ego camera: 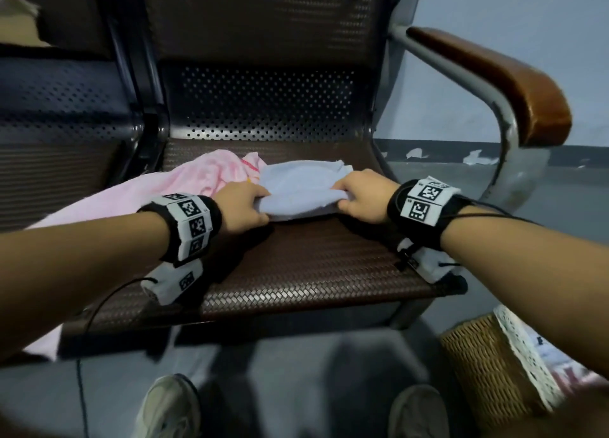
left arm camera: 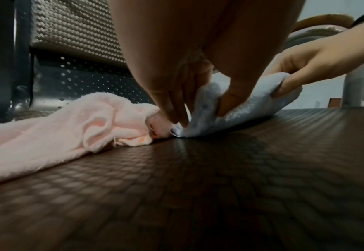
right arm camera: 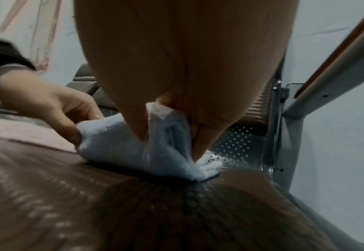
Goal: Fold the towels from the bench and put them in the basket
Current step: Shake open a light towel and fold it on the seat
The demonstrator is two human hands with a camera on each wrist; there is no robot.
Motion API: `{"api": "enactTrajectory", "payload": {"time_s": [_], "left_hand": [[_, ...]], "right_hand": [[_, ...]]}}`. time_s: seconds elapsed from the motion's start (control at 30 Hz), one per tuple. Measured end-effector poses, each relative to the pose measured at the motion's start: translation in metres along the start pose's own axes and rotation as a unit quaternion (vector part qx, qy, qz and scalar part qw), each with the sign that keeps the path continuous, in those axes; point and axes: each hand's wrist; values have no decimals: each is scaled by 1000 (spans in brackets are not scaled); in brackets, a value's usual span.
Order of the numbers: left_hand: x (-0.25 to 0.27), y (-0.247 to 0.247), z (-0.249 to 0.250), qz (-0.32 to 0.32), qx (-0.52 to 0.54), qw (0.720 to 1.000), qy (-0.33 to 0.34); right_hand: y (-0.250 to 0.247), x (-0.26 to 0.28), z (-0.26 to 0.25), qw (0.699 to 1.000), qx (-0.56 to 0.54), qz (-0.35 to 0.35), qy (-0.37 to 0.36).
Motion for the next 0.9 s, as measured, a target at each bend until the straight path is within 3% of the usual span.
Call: {"api": "enactTrajectory", "payload": {"time_s": [0.2, 0.33, 0.47, 0.6, 0.67, 0.73, 0.8, 0.9], "left_hand": [[21, -11, 1, 55, 144, 988, -18], [19, -8, 5, 82, 319, 940, -88], [5, 0, 9, 86, 286, 944, -144], [-7, 6, -1, 84, 175, 961, -198], [-7, 3, -2, 122, 132, 966, -183], [-2, -1, 3, 179, 119, 970, -117], [6, -5, 9, 196, 89, 976, -35], [12, -3, 10, 77, 73, 994, 17]], "right_hand": [[-5, 15, 20, 985, -156, 64, 24], [-4, 21, 30, 961, -263, 68, 42], [1, 16, 25, 939, -336, 18, 68], [7, -2, 26, 946, -300, 53, 106], [9, -11, 25, 959, -250, 46, 124], [10, -19, 24, 966, -215, 48, 137], [11, -25, 21, 969, -190, 56, 149], [10, -29, 15, 974, -144, 59, 166]]}}
Point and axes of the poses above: each hand's wrist, its own x-axis away from the middle knuckle, its own y-axis out of the palm, z = x × y, and after that the axes turned 1 degree about -z, right-handed
